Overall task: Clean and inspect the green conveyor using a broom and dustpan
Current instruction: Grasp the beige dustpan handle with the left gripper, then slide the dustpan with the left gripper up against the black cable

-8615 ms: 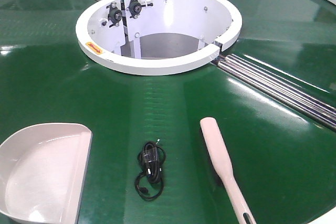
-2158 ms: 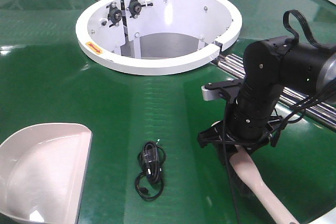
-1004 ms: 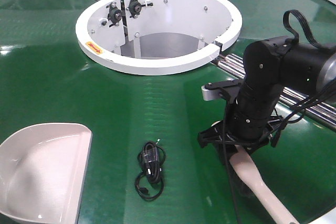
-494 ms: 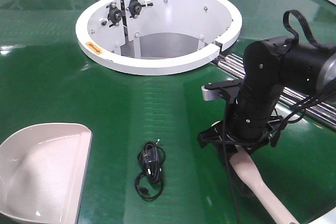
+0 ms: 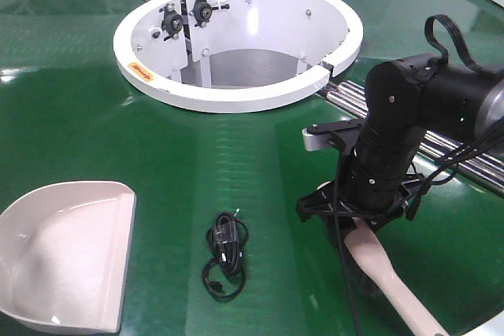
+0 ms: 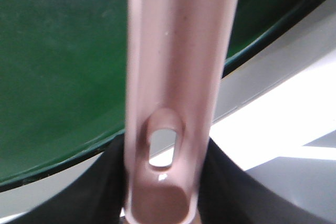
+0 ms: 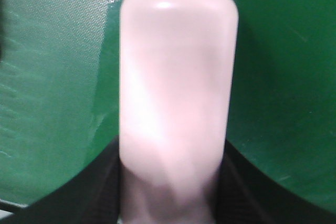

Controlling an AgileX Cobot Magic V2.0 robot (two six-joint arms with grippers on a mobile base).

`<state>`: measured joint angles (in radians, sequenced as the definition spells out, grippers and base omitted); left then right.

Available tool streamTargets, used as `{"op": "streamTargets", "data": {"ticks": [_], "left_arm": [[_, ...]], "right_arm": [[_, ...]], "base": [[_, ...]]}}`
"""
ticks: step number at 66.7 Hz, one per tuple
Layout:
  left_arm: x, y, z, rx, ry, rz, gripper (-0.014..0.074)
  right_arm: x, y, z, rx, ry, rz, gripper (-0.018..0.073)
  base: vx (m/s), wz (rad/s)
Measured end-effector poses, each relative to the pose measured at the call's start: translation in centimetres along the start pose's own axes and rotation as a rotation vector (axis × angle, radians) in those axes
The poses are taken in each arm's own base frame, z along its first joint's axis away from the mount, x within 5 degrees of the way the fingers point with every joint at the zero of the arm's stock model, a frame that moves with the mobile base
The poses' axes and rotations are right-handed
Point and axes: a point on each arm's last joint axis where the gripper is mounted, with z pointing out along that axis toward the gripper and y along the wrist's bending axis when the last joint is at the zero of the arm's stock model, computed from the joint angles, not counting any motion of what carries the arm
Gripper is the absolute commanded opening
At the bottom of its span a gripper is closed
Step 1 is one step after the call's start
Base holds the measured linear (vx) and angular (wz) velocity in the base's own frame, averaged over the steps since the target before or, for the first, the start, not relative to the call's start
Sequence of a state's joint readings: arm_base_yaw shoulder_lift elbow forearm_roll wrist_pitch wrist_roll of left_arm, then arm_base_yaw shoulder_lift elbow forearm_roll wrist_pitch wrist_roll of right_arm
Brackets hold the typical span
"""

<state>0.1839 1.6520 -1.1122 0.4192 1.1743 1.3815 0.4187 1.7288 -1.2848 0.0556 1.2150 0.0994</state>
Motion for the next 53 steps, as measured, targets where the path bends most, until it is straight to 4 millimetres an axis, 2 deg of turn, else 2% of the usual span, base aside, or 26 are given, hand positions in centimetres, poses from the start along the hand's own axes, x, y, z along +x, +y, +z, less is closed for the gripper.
{"op": "streamTargets", "data": {"ticks": [16,31,53], "left_arm": [[0.1,0.0,-0.3,0.007,0.003,-0.013,-0.0025],[0.2,0.8,-3.1,-0.077,0.010,-0.017,-0.0025],[-2.0,1.1,-4.9,-0.141,0.029,0.054,-0.0025]], "right_arm": [[0.0,0.0,0.0,0.000,0.000,0.000,-0.0005],[0.0,0.0,0.0,0.000,0.000,0.000,-0.0005],[0.0,0.0,0.0,0.000,0.000,0.000,-0.0005]], "base": [[0.00,0.00],[0.00,0.00],[0.00,0.00]]}}
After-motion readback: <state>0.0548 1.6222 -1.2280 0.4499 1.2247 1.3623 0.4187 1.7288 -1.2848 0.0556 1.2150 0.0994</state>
